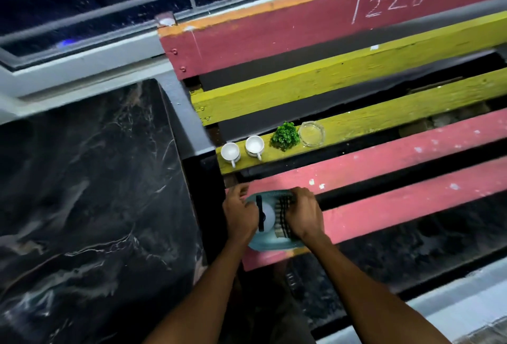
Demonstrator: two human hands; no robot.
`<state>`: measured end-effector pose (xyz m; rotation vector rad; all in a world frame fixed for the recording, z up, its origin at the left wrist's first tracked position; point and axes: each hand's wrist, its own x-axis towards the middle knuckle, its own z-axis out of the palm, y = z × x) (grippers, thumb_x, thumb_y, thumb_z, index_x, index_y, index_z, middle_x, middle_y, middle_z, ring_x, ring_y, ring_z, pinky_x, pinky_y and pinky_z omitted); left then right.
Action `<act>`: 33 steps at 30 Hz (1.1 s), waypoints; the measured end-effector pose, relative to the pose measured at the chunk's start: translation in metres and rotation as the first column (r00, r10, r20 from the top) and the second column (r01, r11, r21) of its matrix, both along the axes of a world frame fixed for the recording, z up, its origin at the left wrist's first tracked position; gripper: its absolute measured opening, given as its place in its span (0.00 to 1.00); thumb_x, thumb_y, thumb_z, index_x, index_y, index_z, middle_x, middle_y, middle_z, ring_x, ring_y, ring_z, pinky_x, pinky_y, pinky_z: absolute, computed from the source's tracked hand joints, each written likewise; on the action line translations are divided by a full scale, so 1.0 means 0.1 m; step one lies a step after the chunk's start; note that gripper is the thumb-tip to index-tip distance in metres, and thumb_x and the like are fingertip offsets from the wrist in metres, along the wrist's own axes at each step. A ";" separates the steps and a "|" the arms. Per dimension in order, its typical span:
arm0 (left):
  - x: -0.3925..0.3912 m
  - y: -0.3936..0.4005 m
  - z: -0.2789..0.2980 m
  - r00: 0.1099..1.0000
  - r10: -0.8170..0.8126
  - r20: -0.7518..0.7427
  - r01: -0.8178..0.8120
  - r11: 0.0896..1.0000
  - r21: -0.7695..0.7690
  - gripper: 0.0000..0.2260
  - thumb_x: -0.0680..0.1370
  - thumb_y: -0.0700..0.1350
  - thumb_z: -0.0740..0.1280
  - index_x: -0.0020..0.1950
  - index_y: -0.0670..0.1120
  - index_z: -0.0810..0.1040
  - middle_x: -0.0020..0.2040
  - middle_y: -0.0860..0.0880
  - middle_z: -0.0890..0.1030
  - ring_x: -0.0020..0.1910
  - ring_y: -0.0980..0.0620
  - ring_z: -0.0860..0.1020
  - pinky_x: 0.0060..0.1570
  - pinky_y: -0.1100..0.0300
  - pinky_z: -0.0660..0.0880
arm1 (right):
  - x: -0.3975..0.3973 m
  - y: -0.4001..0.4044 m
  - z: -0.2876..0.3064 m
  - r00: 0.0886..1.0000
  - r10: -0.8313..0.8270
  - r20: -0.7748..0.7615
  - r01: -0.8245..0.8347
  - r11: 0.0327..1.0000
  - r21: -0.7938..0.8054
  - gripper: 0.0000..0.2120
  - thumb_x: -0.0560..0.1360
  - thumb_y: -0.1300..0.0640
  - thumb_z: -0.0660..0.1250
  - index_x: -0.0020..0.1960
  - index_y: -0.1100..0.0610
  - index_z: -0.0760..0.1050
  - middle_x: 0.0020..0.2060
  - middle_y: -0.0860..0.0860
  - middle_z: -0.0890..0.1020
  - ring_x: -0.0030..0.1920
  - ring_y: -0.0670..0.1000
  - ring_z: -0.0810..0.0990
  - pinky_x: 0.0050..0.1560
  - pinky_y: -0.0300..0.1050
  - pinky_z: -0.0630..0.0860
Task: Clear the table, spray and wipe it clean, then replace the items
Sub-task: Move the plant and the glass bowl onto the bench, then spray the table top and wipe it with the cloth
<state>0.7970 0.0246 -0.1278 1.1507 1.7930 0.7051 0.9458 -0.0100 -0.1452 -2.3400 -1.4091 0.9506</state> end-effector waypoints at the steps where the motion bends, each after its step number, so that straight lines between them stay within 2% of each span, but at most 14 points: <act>1: -0.06 -0.09 0.01 1.000 0.016 0.019 -0.016 1.000 -0.018 0.19 0.69 0.32 0.61 0.57 0.37 0.82 0.54 0.40 0.84 0.54 0.41 0.82 0.61 0.47 0.79 | -0.04 -0.05 0.00 0.999 -0.037 -0.023 0.036 0.999 -0.018 0.14 0.71 0.64 0.63 0.56 0.61 0.79 0.54 0.61 0.82 0.57 0.64 0.79 0.54 0.55 0.78; 3: -0.15 -0.24 -0.01 0.999 0.033 0.039 -0.031 0.999 -0.037 0.23 0.65 0.37 0.58 0.56 0.36 0.82 0.54 0.39 0.84 0.55 0.40 0.82 0.60 0.50 0.79 | -0.10 -0.14 -0.02 0.991 -0.114 -0.070 0.110 0.992 -0.063 0.10 0.72 0.62 0.65 0.52 0.61 0.80 0.51 0.61 0.85 0.53 0.64 0.83 0.52 0.54 0.80; 4: -0.19 -0.31 -0.05 0.999 0.024 0.041 -0.022 0.999 -0.048 0.24 0.65 0.37 0.58 0.57 0.36 0.82 0.55 0.39 0.84 0.56 0.40 0.82 0.59 0.53 0.78 | -0.12 -0.18 -0.05 0.986 -0.141 -0.087 0.132 0.986 -0.105 0.11 0.72 0.62 0.67 0.53 0.62 0.79 0.52 0.62 0.85 0.53 0.64 0.83 0.53 0.54 0.81; 6: -0.23 -0.41 -0.16 0.999 -0.018 0.051 0.022 0.997 -0.080 0.22 0.69 0.32 0.63 0.62 0.37 0.81 0.59 0.39 0.84 0.60 0.41 0.81 0.61 0.55 0.77 | -0.13 -0.24 -0.14 0.982 -0.162 -0.097 0.143 0.973 -0.181 0.15 0.71 0.61 0.70 0.58 0.63 0.78 0.54 0.63 0.84 0.55 0.64 0.83 0.56 0.56 0.81; 8: -0.27 -0.47 -0.29 0.996 -0.057 0.072 0.065 0.991 -0.117 0.26 0.70 0.27 0.67 0.68 0.37 0.77 0.66 0.39 0.81 0.66 0.41 0.79 0.69 0.48 0.75 | -0.13 -0.25 -0.24 0.982 -0.160 -0.095 0.136 0.966 -0.220 0.19 0.71 0.61 0.72 0.60 0.64 0.76 0.56 0.65 0.83 0.56 0.65 0.83 0.58 0.57 0.81; 10: -0.28 -0.50 -0.43 0.992 -0.104 0.075 0.113 0.986 -0.125 0.27 0.72 0.30 0.71 0.72 0.38 0.74 0.70 0.40 0.78 0.70 0.41 0.76 0.71 0.44 0.73 | -0.11 -0.23 -0.36 0.984 -0.153 -0.086 0.127 0.959 -0.252 0.21 0.70 0.62 0.73 0.61 0.65 0.75 0.57 0.65 0.82 0.58 0.65 0.82 0.59 0.57 0.80; 12: -0.25 -0.49 -0.55 0.984 -0.157 0.088 0.168 0.978 -0.126 0.30 0.72 0.31 0.72 0.74 0.38 0.71 0.72 0.39 0.75 0.72 0.40 0.74 0.73 0.43 0.71 | -0.09 -0.19 -0.47 0.990 -0.129 -0.051 0.109 0.951 -0.290 0.22 0.70 0.61 0.73 0.62 0.65 0.74 0.59 0.66 0.81 0.60 0.65 0.81 0.61 0.57 0.80; 18: -0.15 -0.42 -0.89 0.939 -0.343 0.017 0.344 0.938 -0.033 0.39 0.66 0.25 0.71 0.77 0.36 0.67 0.77 0.37 0.69 0.78 0.37 0.66 0.78 0.43 0.64 | -0.05 -0.13 -0.78 0.998 -0.062 0.007 0.060 0.923 -0.381 0.26 0.73 0.59 0.71 0.68 0.65 0.68 0.65 0.65 0.77 0.65 0.66 0.77 0.62 0.57 0.78; 24: -0.10 -0.42 -1.00 0.933 -0.360 -0.024 0.361 0.931 0.053 0.42 0.66 0.30 0.76 0.78 0.41 0.66 0.74 0.38 0.70 0.75 0.38 0.70 0.74 0.40 0.69 | -0.04 -0.10 -0.97 0.998 -0.024 0.056 0.044 0.909 -0.414 0.33 0.73 0.57 0.72 0.72 0.67 0.62 0.70 0.65 0.71 0.71 0.65 0.72 0.67 0.56 0.74; 28: -0.08 -0.40 -1.00 0.904 -0.405 -0.136 0.422 0.898 0.125 0.32 0.75 0.44 0.75 0.77 0.42 0.69 0.68 0.39 0.72 0.68 0.40 0.74 0.69 0.48 0.73 | -0.05 -0.07 -1.02 0.997 -0.011 0.075 0.040 0.915 -0.400 0.31 0.73 0.58 0.73 0.69 0.65 0.62 0.68 0.65 0.73 0.69 0.65 0.74 0.64 0.56 0.76; 30: -0.07 -0.36 -0.98 0.888 -0.423 -0.181 0.449 0.883 0.140 0.30 0.77 0.48 0.74 0.76 0.41 0.70 0.65 0.40 0.73 0.64 0.41 0.76 0.65 0.53 0.74 | -0.05 -0.04 -1.02 0.996 -0.025 0.089 0.056 0.927 -0.370 0.28 0.74 0.58 0.73 0.68 0.65 0.65 0.65 0.65 0.76 0.65 0.65 0.78 0.60 0.56 0.78; 33: -0.05 -0.33 -0.94 0.882 -0.425 -0.204 0.457 0.876 0.152 0.28 0.78 0.50 0.73 0.73 0.41 0.71 0.62 0.41 0.73 0.60 0.44 0.76 0.60 0.55 0.74 | -0.04 -0.03 -0.95 0.994 -0.098 0.047 0.108 0.935 -0.339 0.19 0.74 0.55 0.72 0.61 0.63 0.75 0.58 0.63 0.82 0.58 0.64 0.82 0.54 0.53 0.79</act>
